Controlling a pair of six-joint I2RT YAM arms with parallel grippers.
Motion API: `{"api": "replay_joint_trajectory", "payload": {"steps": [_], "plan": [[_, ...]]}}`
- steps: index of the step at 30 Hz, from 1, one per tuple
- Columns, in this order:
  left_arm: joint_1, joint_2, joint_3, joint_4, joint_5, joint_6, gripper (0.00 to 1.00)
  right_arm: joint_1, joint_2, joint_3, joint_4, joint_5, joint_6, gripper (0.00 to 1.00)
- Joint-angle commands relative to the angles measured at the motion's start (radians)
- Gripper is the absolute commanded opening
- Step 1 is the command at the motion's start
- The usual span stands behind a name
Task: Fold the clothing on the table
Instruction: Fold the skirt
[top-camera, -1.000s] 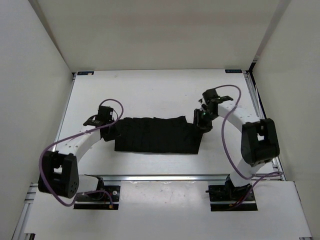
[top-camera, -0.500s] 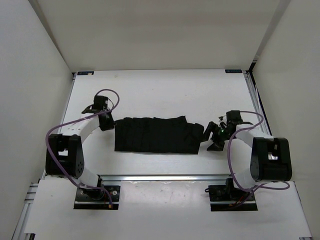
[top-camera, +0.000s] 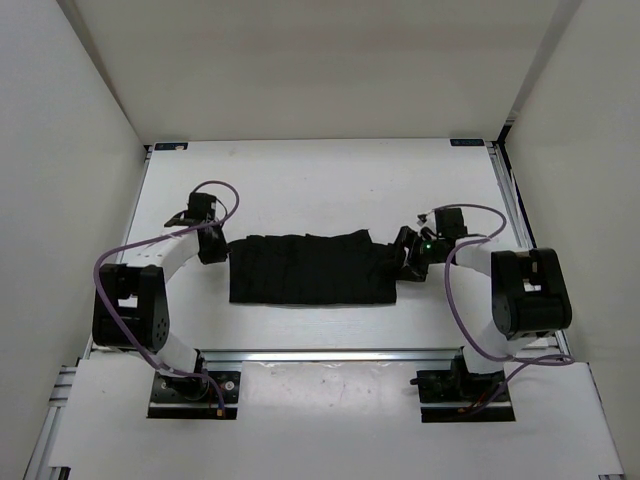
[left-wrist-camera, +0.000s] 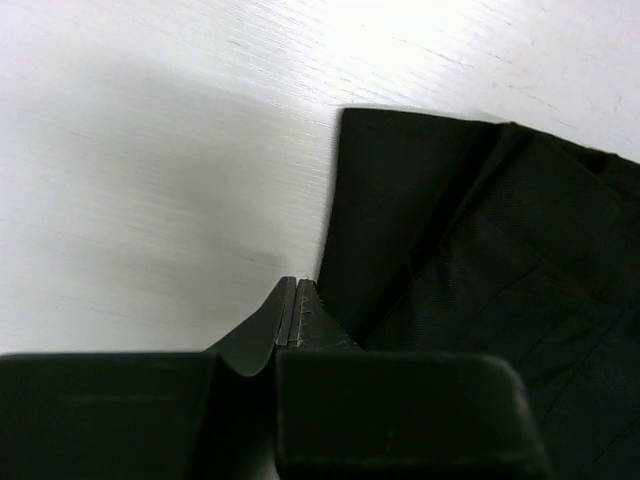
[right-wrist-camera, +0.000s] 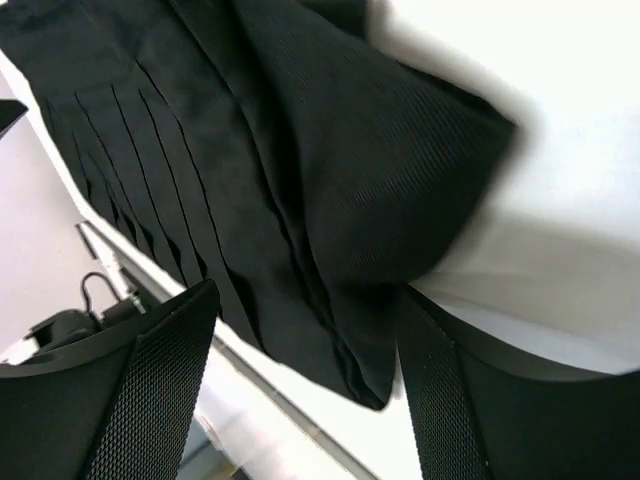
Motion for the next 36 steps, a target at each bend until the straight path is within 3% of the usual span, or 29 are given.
{"api": "replay_joint_trajectory", "payload": {"steps": [1,8,11,12,14,15,22,27,31,36], "plan": [[-0.019,-0.003,-0.011,0.002,-0.002,0.003,0.0,0.033,0.058,0.093,-0.008,0.096,-0.084,0.75],[-0.03,0.0,-0.071,0.027,0.002,-0.006,0.0,0.109,0.18,0.189,-0.018,0.027,-0.081,0.66],[-0.032,0.005,-0.082,0.032,0.004,-0.015,0.0,0.137,0.21,0.18,0.042,-0.052,-0.034,0.55],[-0.03,0.006,-0.087,0.039,0.008,-0.021,0.0,0.142,0.219,0.172,0.056,-0.078,-0.023,0.45],[-0.035,0.008,-0.097,0.044,0.011,-0.024,0.0,0.122,0.228,0.167,0.076,-0.117,0.003,0.09],[-0.036,0.003,-0.091,0.039,0.01,-0.024,0.0,0.119,0.23,0.157,0.08,-0.129,0.014,0.0],[-0.059,0.008,-0.123,0.068,0.03,-0.052,0.0,-0.004,0.154,0.147,-0.07,-0.083,-0.064,0.0],[-0.177,0.035,-0.145,0.099,0.06,-0.107,0.0,-0.072,0.084,0.132,-0.185,-0.037,-0.133,0.0],[-0.243,0.072,-0.133,0.133,0.089,-0.154,0.0,-0.072,0.064,0.146,-0.206,-0.039,-0.126,0.0],[-0.269,0.093,-0.11,0.156,0.194,-0.199,0.0,0.031,0.013,0.245,-0.277,-0.026,-0.113,0.0]]}}
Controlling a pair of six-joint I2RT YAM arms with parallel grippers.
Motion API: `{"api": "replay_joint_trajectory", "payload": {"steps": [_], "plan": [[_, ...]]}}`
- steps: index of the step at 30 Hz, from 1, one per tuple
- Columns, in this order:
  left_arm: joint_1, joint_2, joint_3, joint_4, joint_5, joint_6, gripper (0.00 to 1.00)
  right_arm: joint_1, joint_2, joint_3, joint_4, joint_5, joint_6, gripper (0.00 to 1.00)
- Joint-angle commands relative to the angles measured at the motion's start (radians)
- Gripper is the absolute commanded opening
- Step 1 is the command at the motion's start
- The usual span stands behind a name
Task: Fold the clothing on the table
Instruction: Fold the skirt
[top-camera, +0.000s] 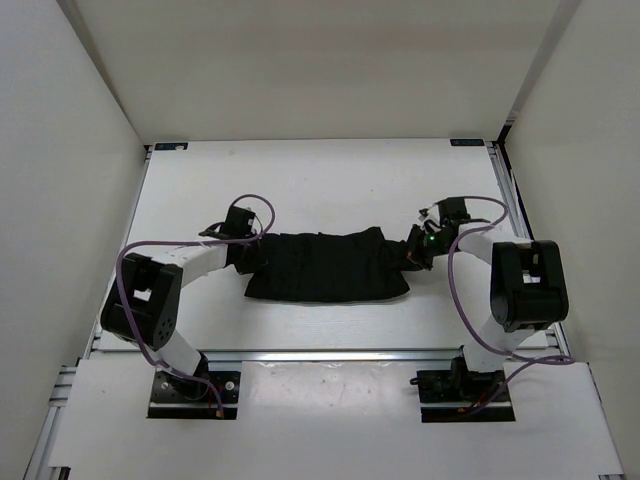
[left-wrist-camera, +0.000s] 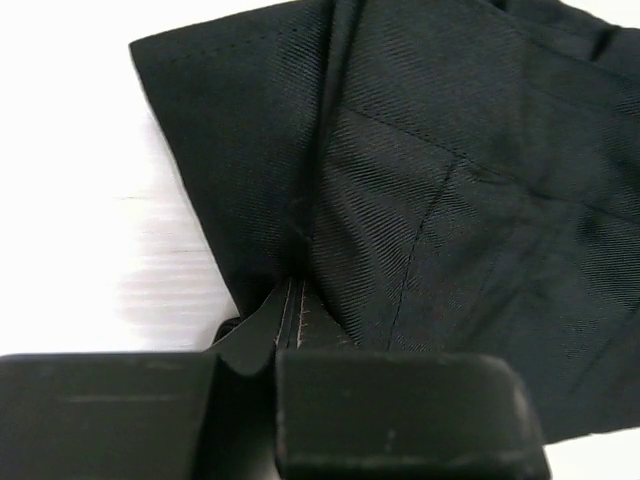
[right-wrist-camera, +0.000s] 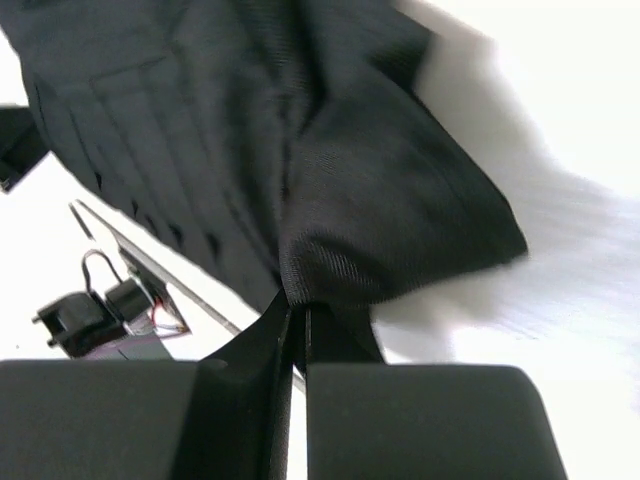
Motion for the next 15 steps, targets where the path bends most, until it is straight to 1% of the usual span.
{"api": "replay_joint_trajectory", "payload": {"steps": [1,3,6,11,15], "plan": [[-0.019,0.042,-0.017,-0.012,0.099,-0.056,0.0,0.077,-0.077,0.118,-0.071,-0.002,-0.005,0.0],[-0.048,0.036,-0.008,-0.025,0.081,-0.051,0.0,0.14,-0.098,0.175,-0.079,-0.009,0.015,0.0],[-0.056,0.031,0.0,-0.022,0.086,-0.056,0.0,0.218,-0.1,0.265,-0.056,-0.044,0.067,0.0],[-0.069,0.028,0.005,-0.028,0.09,-0.058,0.0,0.319,0.006,0.364,0.049,-0.142,0.138,0.0],[-0.076,0.018,-0.002,-0.03,0.091,-0.056,0.0,0.413,0.124,0.472,0.086,-0.2,0.159,0.0]]}}
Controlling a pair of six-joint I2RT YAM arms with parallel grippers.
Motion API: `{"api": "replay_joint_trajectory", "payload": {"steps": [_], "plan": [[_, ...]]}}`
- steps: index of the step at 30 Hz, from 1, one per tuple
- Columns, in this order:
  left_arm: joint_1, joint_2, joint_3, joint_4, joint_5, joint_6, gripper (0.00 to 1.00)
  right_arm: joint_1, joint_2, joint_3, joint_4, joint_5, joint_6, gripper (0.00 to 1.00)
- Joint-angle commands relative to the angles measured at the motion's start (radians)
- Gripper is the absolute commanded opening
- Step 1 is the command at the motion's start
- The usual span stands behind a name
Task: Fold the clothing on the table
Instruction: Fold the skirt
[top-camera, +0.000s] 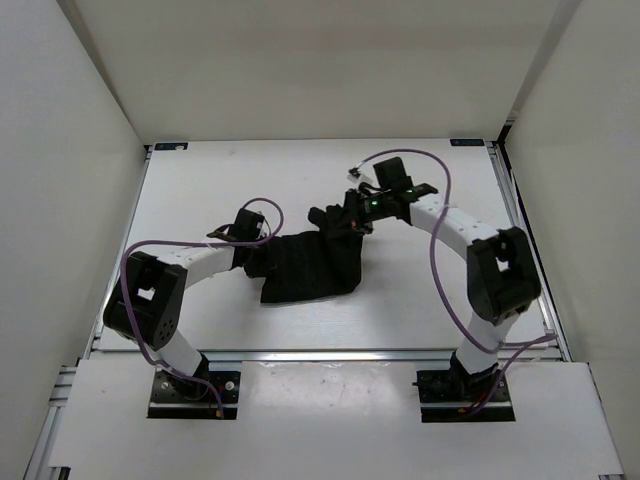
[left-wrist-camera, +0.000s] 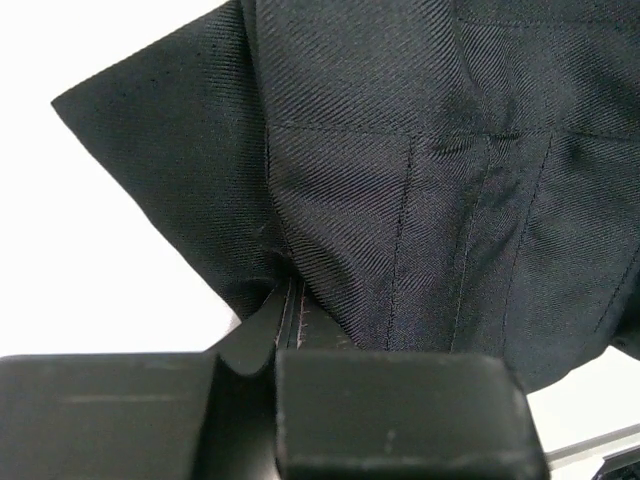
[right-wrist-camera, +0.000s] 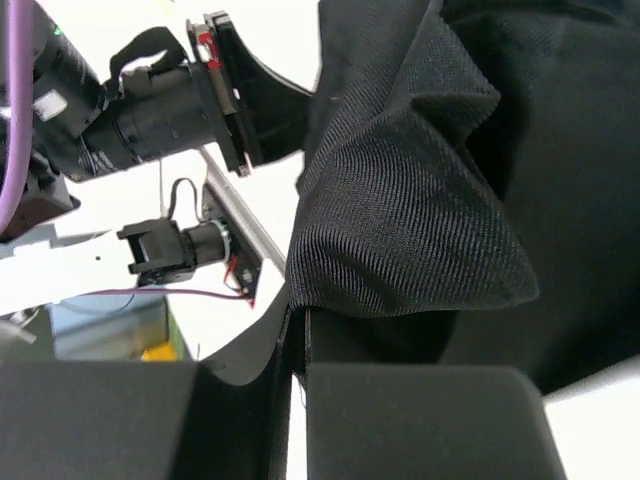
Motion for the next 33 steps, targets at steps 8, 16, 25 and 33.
{"api": "replay_joint_trajectory", "payload": {"steps": [8,16,25,33], "plan": [[0.024,-0.04,-0.049,-0.03,0.032,-0.016,0.0,0.17,0.261,0.34,0.017,-0.154,0.042,0.0],[0.068,-0.076,-0.066,-0.03,0.034,-0.013,0.0,0.25,0.378,0.469,-0.017,-0.223,0.06,0.0],[0.091,-0.099,-0.053,-0.036,0.032,-0.01,0.0,0.267,0.439,0.392,0.11,-0.315,0.178,0.22],[0.16,-0.179,-0.053,-0.085,0.028,0.017,0.0,0.255,0.424,0.164,0.892,-0.507,0.69,0.42]]}}
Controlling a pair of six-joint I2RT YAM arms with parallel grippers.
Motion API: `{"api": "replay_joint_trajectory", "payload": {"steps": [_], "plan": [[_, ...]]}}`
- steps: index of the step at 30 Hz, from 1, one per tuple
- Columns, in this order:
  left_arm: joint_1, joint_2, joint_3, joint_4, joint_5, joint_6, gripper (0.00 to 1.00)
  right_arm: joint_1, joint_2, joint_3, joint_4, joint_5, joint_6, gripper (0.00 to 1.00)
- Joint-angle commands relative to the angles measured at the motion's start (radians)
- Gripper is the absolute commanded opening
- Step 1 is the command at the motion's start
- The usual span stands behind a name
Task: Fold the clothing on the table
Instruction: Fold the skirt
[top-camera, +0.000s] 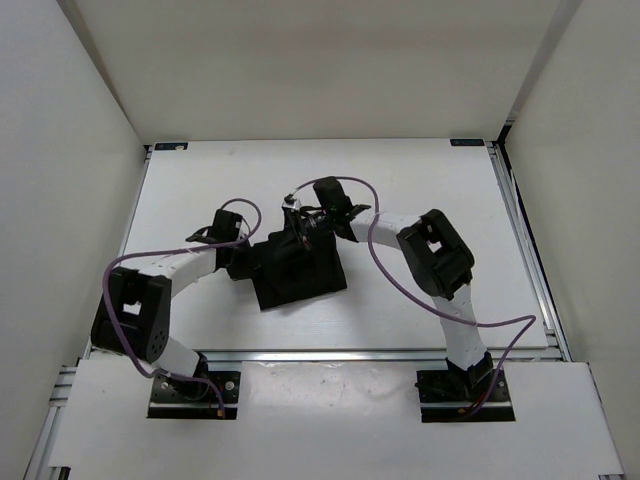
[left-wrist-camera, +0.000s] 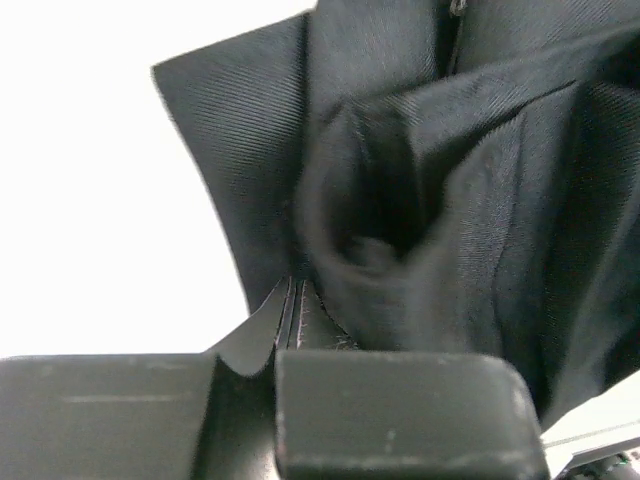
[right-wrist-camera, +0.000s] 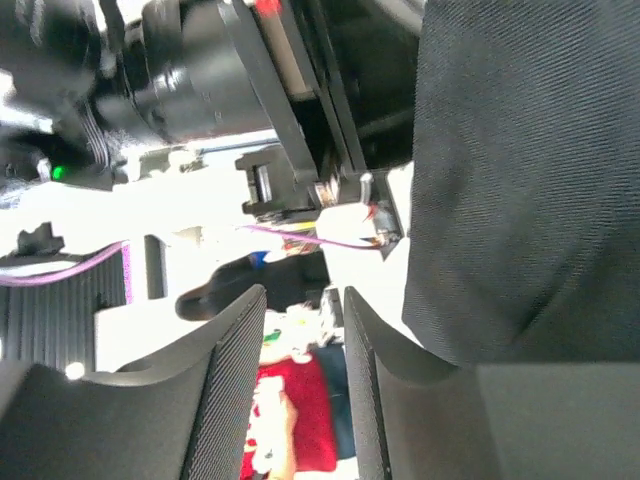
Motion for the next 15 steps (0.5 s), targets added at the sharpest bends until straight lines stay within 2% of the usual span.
{"api": "replay_joint_trajectory", "payload": {"steps": [1,4,5,8,11,13,15], "plan": [[0.057,-0.094,-0.004,-0.034,-0.002,0.03,0.0,-0.01,-0.038,-0.063,0.454,-0.126,0.293,0.42],[0.104,-0.137,0.039,-0.063,-0.003,0.039,0.0,-0.041,-0.123,-0.09,0.459,-0.114,0.257,0.38],[0.115,-0.15,0.049,-0.071,-0.005,0.044,0.0,-0.055,-0.159,-0.096,0.398,-0.1,0.229,0.37],[0.121,-0.181,0.103,-0.118,-0.023,0.065,0.0,-0.105,-0.224,-0.108,0.069,-0.03,-0.003,0.37],[0.126,-0.201,0.122,-0.105,0.033,0.042,0.0,-0.142,-0.259,-0.097,-0.149,0.058,-0.192,0.36],[0.108,-0.212,0.108,-0.067,0.133,-0.016,0.0,-0.165,-0.258,-0.091,-0.353,0.177,-0.27,0.25],[0.056,-0.212,0.091,0.03,0.252,-0.097,0.0,-0.18,-0.255,-0.068,-0.464,0.288,-0.349,0.01]]}}
